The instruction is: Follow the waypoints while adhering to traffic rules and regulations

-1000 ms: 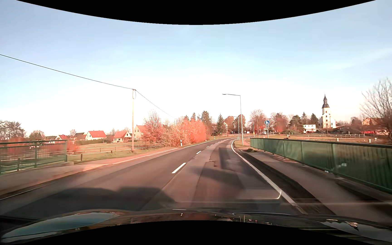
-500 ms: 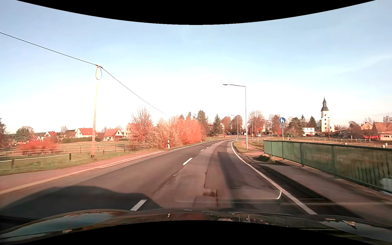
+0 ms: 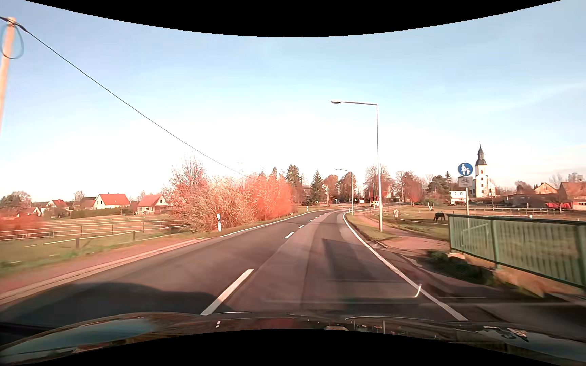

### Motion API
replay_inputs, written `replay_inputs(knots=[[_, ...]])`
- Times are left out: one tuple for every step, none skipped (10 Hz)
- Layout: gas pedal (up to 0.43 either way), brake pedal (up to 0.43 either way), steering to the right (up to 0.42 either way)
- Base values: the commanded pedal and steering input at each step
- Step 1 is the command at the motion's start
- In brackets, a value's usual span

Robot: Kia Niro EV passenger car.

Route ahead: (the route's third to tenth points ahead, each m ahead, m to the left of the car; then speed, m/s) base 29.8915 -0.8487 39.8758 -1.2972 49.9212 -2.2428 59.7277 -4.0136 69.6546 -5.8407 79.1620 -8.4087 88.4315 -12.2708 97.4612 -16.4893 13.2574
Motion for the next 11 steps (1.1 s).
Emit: replay_inputs(knots=[[0.098, 0.0, 0.017], [0.11, 0.0, 0.017], [0.11, 0.0, 0.016], [0.118, 0.0, 0.016], [0.118, 0.0, 0.015], [0.118, 0.0, 0.015], [0.118, 0.0, 0.013], [0.118, 0.0, 0.011], [0.118, 0.0, 0.01], [0.118, 0.0, 0.01], [0.118, 0.0, 0.01]])
